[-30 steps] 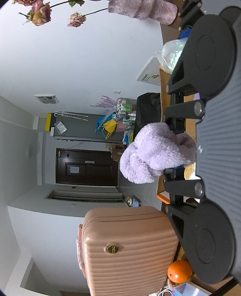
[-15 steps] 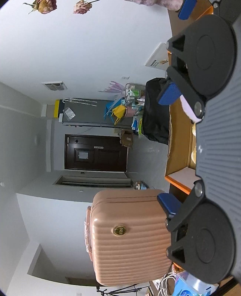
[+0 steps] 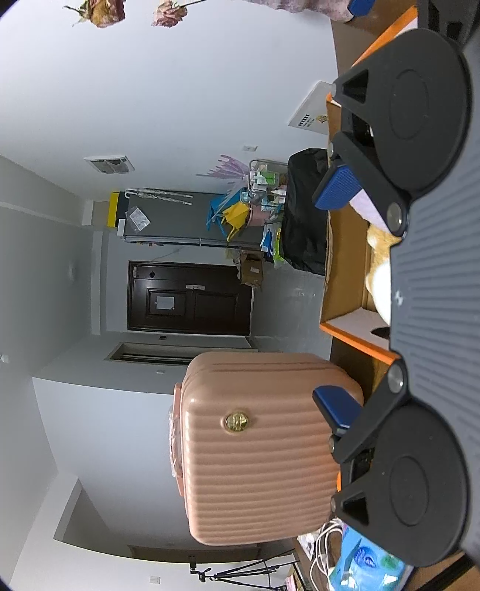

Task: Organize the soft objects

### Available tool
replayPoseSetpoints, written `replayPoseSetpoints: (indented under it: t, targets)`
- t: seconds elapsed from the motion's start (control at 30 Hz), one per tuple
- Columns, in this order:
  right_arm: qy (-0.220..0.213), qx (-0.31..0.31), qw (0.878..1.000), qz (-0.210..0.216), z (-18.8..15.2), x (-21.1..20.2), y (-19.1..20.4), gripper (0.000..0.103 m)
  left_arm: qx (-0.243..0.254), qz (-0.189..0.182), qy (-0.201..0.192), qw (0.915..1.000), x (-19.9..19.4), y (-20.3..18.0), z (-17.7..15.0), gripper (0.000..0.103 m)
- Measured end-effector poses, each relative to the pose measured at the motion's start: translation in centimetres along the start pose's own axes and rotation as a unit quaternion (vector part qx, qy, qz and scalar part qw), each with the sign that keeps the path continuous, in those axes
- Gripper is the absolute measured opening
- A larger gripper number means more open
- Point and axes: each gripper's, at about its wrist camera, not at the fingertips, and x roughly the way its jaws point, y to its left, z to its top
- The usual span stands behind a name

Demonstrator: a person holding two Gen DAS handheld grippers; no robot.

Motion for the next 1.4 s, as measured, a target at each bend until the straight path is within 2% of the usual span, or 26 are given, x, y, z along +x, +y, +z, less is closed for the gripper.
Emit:
replayPoseSetpoints:
  t: [0.3,0.57,0.7,0.83,1.0,1.2,1.4]
  targets:
    - [-0.004,0.005,1.000,0.001,-0.5,-4.6,-0.8,0.103,0.016,-0.016,0.003,0.9997,-4.6,1.4,-0.9,0.103]
    - [-0.008,0.016,1.000,-0.004,-1.0,-9.9,-1.3,0.103,0.042,-0.026,-0.012,0.9987,-10.7,2.4,-1.9,0.103]
    - [-0.002,0.015,1.000,-0.001,-0.8,-12.9,-1.3,0.103,0.036,-0.038,-0.006,0.9986,-13.9,3.3,-1.7,0.103]
    - [0.014,0.031,0.999,0.018,0.2,-16.6,-1.6,0.103,0.033,-0.056,-0.003,0.9979,-17.7,4.3,-1.3,0.103]
    - [0.014,0.027,0.999,0.029,1.1,-22.4,-1.6,0.103,0.050,-0.072,-0.004,0.9961,-22.6,4.9,-1.7,0.103]
    - [0.006,0.027,0.999,0.038,1.7,-29.0,-2.0,0.103,0.055,-0.093,-0.002,0.9941,-28.6,6.2,-3.5,0.103]
    - [0.010,0.033,0.999,0.036,1.4,-34.1,-2.2,0.103,0.042,-0.103,-0.002,0.9938,-32.8,7.5,-5.1,0.103]
